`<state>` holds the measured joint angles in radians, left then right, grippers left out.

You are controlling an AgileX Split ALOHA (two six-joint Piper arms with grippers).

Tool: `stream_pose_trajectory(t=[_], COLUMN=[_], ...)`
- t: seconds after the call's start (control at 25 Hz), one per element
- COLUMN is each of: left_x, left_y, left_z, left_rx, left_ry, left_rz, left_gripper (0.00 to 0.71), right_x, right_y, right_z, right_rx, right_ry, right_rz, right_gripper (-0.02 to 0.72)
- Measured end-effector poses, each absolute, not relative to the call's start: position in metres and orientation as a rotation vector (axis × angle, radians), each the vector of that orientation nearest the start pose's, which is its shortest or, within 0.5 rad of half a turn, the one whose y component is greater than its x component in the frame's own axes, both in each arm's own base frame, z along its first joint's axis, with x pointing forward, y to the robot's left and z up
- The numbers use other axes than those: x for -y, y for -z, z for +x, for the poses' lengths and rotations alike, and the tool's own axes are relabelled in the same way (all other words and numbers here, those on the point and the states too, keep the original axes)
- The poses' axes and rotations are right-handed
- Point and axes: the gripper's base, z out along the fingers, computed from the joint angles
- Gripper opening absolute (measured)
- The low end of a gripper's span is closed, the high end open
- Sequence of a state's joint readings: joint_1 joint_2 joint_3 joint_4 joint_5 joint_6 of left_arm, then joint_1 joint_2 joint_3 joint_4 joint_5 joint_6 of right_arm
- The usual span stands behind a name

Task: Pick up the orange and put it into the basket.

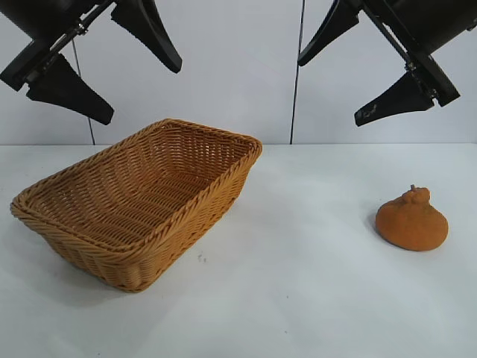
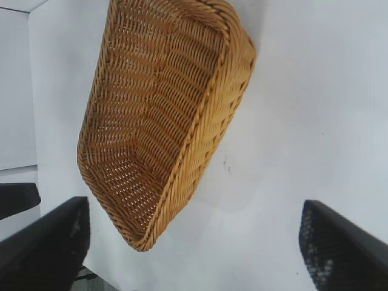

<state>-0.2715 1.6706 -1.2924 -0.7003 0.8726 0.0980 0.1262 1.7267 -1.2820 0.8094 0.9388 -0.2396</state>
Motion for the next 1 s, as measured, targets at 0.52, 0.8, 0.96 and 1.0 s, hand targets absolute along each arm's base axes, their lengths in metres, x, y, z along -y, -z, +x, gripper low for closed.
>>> stream_pose_trajectory(t=[0.52, 0.8, 0.96, 1.0], left_x=[0.1382, 0.1379, 0.1380, 0.1374], left_y=[-0.2814, -0.2818, -0.2858, -0.2883], left_z=[0.3287, 0.3302, 0.3328, 0.3338], left_rx=[-2.664, -2.650, -2.625, -2.616], left_ry=[0.905, 0.899, 0.893, 0.891], left_rz=[0.025, 0.017, 0.017, 0.018], left_gripper=[0.644, 0.644, 0.644, 0.644], right_x=[-0.0977, -0.0977, -0.0977, -0.0977], right_y=[-0.2626, -0.2626, -0.2627, -0.2627], right_z=[0.3478, 0.3478, 0.3480, 0.3480], right_rx=[-2.675, -2.675, -2.674, -2.674], right_ry=[-0.976, -0.976, -0.975, -0.975], right_rz=[0.054, 0.054, 0.055, 0.054], right_gripper=[0.641, 0.641, 0.641, 0.641])
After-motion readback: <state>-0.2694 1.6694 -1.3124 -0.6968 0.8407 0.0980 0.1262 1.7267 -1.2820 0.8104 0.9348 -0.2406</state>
